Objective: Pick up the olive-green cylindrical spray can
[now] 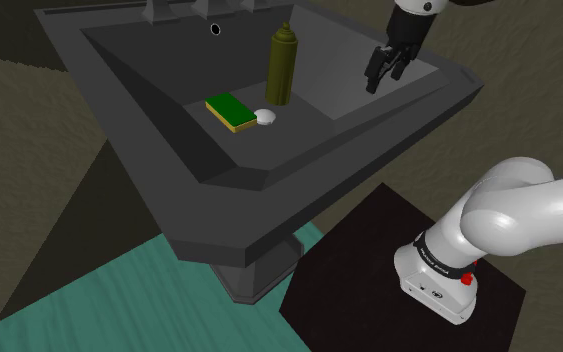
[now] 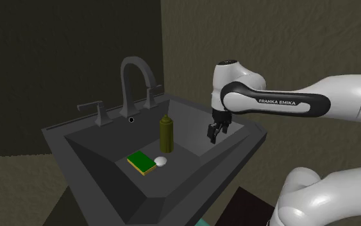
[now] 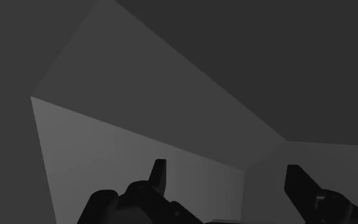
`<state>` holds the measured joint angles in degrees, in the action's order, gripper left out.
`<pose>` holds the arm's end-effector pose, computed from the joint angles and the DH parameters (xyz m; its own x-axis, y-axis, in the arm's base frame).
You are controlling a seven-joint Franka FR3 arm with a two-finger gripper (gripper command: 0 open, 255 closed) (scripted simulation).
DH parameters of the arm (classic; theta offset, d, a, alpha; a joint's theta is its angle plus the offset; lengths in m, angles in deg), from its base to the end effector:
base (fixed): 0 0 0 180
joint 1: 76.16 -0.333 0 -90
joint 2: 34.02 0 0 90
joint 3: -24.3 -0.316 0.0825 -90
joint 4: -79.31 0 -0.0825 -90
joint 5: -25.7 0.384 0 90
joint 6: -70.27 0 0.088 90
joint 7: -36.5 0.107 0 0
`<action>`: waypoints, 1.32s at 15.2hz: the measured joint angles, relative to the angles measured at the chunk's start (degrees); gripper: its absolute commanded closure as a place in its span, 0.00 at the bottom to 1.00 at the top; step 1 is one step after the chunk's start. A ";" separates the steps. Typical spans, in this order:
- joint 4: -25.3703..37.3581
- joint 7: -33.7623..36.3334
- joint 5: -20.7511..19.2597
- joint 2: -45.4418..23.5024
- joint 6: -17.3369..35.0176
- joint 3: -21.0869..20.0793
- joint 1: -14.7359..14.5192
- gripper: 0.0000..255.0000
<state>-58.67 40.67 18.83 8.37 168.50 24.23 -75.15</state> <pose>0.3308 -0.0165 0.5646 0.9960 -0.0717 0.0536 -0.0776 -0.9902 0.1163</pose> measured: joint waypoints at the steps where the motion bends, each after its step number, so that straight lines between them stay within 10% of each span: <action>1: 0.00 0.00 0.00 0.00 0.00 0.00 0.00 0.00; 20: 28.18 18.99 9.38 -28.94 13.28 -5.11 -0.54 0.00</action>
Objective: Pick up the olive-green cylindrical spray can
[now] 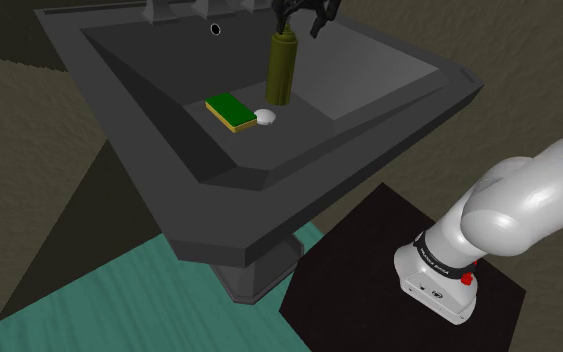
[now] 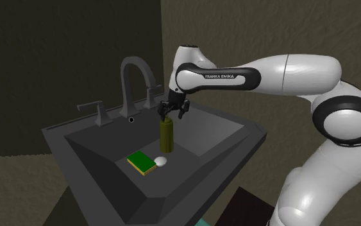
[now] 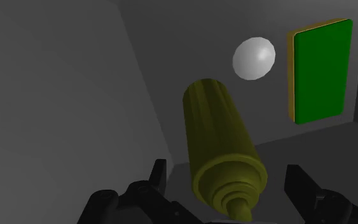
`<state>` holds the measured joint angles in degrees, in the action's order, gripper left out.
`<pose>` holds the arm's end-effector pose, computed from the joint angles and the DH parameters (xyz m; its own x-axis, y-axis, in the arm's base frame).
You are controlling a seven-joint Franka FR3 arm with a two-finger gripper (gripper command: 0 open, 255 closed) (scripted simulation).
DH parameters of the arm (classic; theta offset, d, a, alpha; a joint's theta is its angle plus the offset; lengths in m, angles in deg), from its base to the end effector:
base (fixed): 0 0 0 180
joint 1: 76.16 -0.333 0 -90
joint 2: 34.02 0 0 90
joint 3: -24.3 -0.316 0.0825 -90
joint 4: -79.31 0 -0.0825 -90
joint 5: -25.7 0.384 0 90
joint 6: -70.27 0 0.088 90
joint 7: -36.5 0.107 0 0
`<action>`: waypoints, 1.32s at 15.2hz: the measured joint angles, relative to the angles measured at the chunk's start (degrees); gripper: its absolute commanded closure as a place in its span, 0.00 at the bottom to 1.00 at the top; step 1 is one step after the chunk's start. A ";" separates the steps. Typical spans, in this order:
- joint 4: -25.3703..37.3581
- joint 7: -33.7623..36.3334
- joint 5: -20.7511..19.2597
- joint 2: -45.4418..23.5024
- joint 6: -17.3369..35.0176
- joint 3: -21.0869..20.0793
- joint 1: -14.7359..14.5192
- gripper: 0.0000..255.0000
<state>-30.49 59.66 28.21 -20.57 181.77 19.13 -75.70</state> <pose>0.5083 0.0496 0.6182 0.9150 -0.3311 0.2305 -0.3101 -0.9427 -0.1232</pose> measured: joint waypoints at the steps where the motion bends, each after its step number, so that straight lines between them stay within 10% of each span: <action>1: 2.25 0.98 0.22 -1.66 0.15 -0.17 0.01 0.00; 10: -1.20 1.63 0.72 -3.18 6.15 -0.18 0.09 0.00; 11: -1.38 1.60 0.73 -3.24 6.38 -0.16 0.09 1.00; 20: -1.62 1.54 0.74 -3.11 6.66 -0.13 0.11 1.00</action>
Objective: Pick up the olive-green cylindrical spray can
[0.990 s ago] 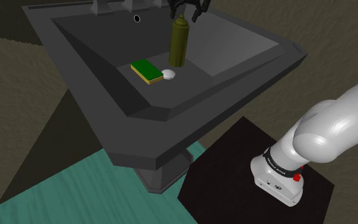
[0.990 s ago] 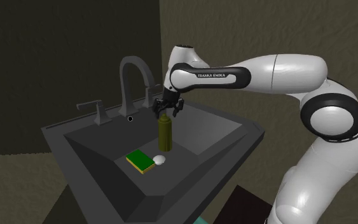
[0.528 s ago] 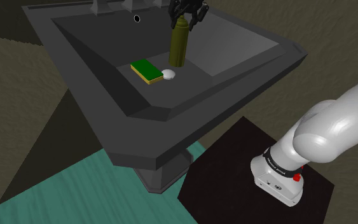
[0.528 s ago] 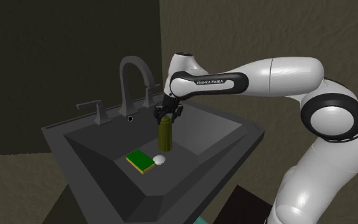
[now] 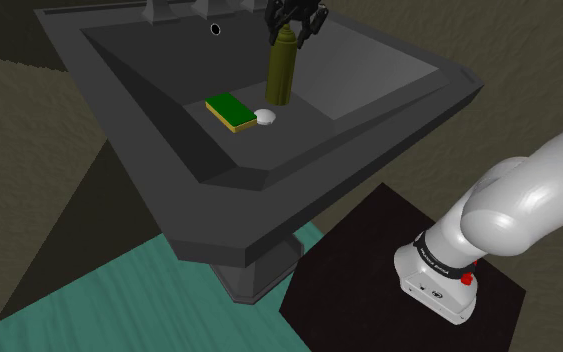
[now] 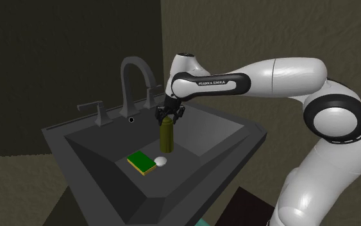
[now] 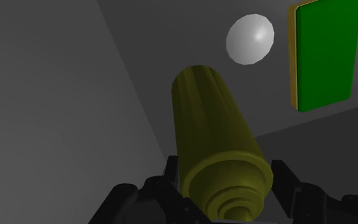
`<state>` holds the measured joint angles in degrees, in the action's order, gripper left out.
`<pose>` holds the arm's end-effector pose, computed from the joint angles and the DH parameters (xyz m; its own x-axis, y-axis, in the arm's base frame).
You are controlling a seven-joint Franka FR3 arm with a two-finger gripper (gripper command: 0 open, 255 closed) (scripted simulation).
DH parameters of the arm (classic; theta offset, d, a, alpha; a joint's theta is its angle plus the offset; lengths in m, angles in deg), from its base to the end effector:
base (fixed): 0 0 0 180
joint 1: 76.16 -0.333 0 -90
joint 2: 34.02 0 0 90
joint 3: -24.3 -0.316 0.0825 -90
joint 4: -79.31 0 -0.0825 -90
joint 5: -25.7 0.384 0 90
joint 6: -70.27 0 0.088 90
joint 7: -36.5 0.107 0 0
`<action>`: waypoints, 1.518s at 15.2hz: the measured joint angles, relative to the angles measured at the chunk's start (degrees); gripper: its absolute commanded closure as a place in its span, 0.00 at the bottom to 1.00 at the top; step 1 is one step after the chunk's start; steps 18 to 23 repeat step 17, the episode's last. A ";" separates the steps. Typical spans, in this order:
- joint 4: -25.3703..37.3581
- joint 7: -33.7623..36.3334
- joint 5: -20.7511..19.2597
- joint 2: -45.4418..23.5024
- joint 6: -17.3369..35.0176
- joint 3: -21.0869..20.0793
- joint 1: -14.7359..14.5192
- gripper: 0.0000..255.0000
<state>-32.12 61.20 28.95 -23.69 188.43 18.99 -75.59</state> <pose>0.5306 0.0505 0.5888 0.8967 -0.3659 0.2492 -0.3352 -0.9289 -0.1576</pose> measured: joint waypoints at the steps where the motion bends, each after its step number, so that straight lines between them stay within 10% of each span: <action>1: 0.07 0.03 -0.02 -0.05 -0.04 0.00 0.00 1.00; 23: 13.07 0.50 -0.36 -1.70 -11.54 0.08 0.11 1.00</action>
